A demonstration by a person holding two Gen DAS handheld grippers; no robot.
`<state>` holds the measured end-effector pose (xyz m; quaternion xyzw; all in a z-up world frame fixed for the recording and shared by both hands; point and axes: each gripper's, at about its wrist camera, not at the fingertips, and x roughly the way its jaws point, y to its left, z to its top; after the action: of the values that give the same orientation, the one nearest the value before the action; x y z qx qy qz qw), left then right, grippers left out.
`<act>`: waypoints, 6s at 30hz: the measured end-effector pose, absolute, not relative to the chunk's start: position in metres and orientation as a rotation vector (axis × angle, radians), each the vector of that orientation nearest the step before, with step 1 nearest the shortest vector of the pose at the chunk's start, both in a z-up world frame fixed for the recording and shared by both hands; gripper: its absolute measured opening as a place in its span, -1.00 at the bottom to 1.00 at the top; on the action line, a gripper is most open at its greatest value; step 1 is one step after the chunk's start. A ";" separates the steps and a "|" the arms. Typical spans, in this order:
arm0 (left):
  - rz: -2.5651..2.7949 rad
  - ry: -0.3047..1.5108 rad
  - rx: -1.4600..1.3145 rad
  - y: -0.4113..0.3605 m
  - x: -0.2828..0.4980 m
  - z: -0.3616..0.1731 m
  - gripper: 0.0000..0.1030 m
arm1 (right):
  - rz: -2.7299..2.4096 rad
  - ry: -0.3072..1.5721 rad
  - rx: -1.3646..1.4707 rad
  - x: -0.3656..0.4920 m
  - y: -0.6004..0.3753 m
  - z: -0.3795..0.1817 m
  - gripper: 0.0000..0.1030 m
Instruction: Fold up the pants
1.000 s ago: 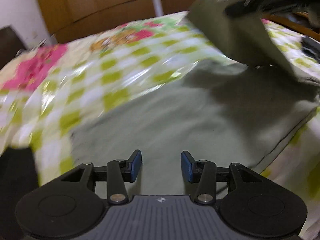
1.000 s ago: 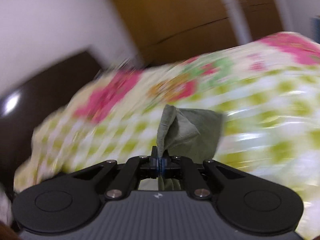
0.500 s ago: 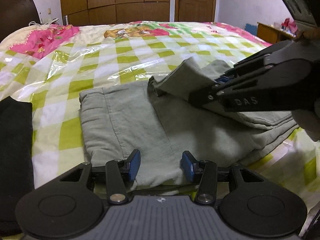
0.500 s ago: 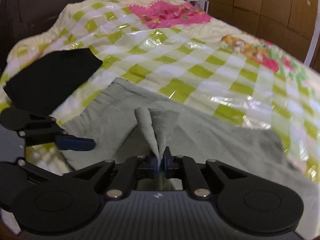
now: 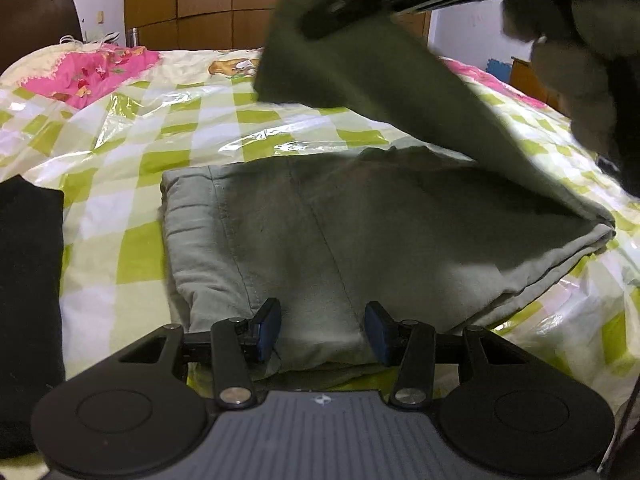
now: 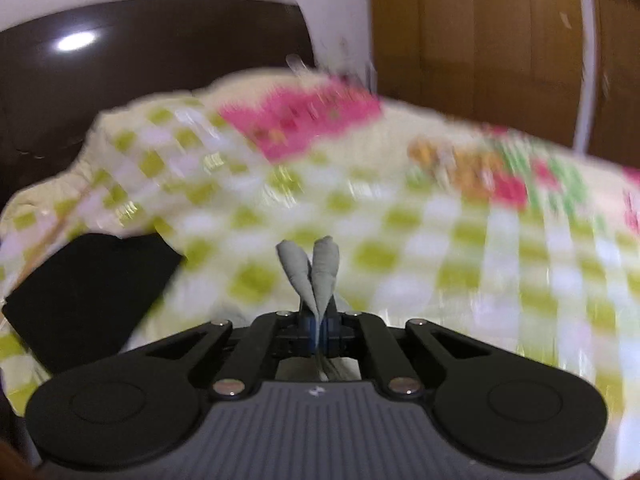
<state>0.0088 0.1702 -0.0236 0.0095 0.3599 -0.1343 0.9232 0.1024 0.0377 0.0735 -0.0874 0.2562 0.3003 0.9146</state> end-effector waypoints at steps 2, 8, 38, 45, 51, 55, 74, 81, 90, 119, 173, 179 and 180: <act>-0.277 0.737 0.008 0.172 0.008 -0.024 0.13 | 0.676 0.496 -0.268 0.092 0.057 0.068 -0.94; -0.273 0.746 -0.012 0.176 0.003 -0.026 0.14 | 0.900 0.603 -0.518 0.060 0.107 0.000 -0.94; -0.234 0.659 -0.004 0.201 -0.033 0.039 0.14 | 0.934 0.731 -0.320 0.059 0.031 0.043 -0.42; -0.266 0.737 0.026 0.167 0.032 0.008 0.19 | 0.346 0.797 -0.148 0.097 -0.116 0.036 -0.34; -0.209 0.854 0.081 0.154 0.032 -0.009 0.19 | 0.241 0.928 0.074 0.124 -0.183 -0.004 -0.30; -0.242 0.801 0.107 0.136 0.039 0.011 0.19 | 0.323 0.976 0.265 0.117 -0.211 -0.016 -0.27; -0.509 0.730 0.265 -0.053 0.168 -0.016 0.21 | 0.549 1.073 0.584 0.101 -0.260 -0.028 -0.93; -0.514 0.684 0.299 -0.076 0.170 -0.001 0.22 | 0.413 1.046 0.606 0.089 -0.318 -0.027 -0.80; -0.524 0.787 0.232 -0.020 0.088 0.007 0.27 | 0.436 1.014 0.558 0.079 -0.323 -0.025 -0.49; -0.350 0.797 0.227 -0.010 0.086 -0.013 0.32 | 0.412 1.012 0.480 0.117 -0.301 -0.030 -0.32; -0.286 0.810 0.215 -0.003 0.068 -0.009 0.42 | 0.360 1.023 0.461 0.146 -0.293 -0.026 -0.44; -0.248 0.766 0.214 -0.005 0.071 -0.003 0.42 | 0.364 1.012 0.407 0.147 -0.288 -0.019 -0.86; -0.240 0.757 0.203 -0.004 0.072 -0.002 0.42 | 0.368 1.000 0.420 0.144 -0.290 -0.017 -0.87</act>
<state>0.0715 -0.0036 -0.0016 0.0987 0.3680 -0.1167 0.9172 0.1444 -0.2901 -0.0170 0.1986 0.4732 0.1739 0.8405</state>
